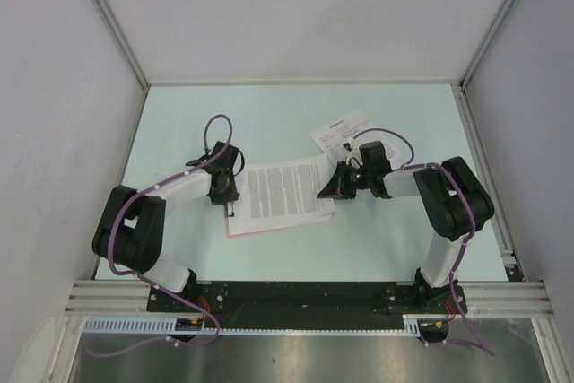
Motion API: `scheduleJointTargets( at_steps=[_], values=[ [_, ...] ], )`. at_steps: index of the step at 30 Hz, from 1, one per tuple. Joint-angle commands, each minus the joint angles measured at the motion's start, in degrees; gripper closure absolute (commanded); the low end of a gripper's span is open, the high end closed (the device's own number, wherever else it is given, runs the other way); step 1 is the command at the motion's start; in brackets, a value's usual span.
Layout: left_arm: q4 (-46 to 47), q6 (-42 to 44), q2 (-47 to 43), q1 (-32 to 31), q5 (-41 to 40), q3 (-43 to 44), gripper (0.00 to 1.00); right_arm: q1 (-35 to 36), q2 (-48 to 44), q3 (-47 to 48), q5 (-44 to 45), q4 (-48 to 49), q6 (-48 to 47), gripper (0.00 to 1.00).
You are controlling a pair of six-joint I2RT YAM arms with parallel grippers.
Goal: Put the files into the folder
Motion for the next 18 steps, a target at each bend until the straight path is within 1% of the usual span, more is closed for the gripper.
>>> scheduleJointTargets(
  at_steps=[1, 3, 4, 6, 7, 12, 13, 15, 16, 18],
  values=[
    [1.3, -0.8, 2.1, -0.6, 1.9, -0.7, 0.79, 0.8, 0.4, -0.1, -0.7, 2.8, 0.6, 1.00],
    [2.5, -0.3, 1.8, -0.6, 3.2, -1.4, 0.84, 0.9, 0.6, -0.1, -0.7, 2.9, 0.6, 1.00],
    [2.6, 0.0, 1.8, -0.6, 3.6, -1.5, 0.90, 1.0, 0.7, -0.1, -0.8, 2.9, 0.6, 1.00],
    [3.5, 0.9, 1.0, -0.1, 5.0, -2.2, 0.92, 0.9, 0.7, -0.1, -0.5, 2.0, 0.1, 1.00],
    [4.0, 1.1, 0.4, 0.2, 5.6, -2.7, 0.99, 0.9, 0.7, -0.1, -0.5, 1.6, -0.3, 1.00],
    [7.8, 0.2, -3.7, 2.7, 9.5, -6.6, 1.00, 0.5, 0.3, -0.1, -0.1, -0.4, -1.5, 1.00],
    [8.7, 0.1, -4.3, 3.3, 11.4, -7.3, 1.00, 0.5, 0.3, -0.1, -0.1, -0.7, -1.8, 1.00],
    [10.5, -0.2, -5.3, 4.7, 12.0, -8.9, 1.00, 0.4, 0.1, -0.1, -0.1, -1.5, -2.3, 1.00],
    [11.1, -0.1, -5.6, 5.1, 14.1, -9.4, 1.00, 0.4, 0.0, -0.1, -0.2, -1.9, -2.6, 1.00],
    [12.1, 0.5, -5.9, 6.1, 15.3, -10.0, 1.00, 0.1, -0.1, -0.1, -0.6, -3.0, -3.7, 1.00]
  ],
)
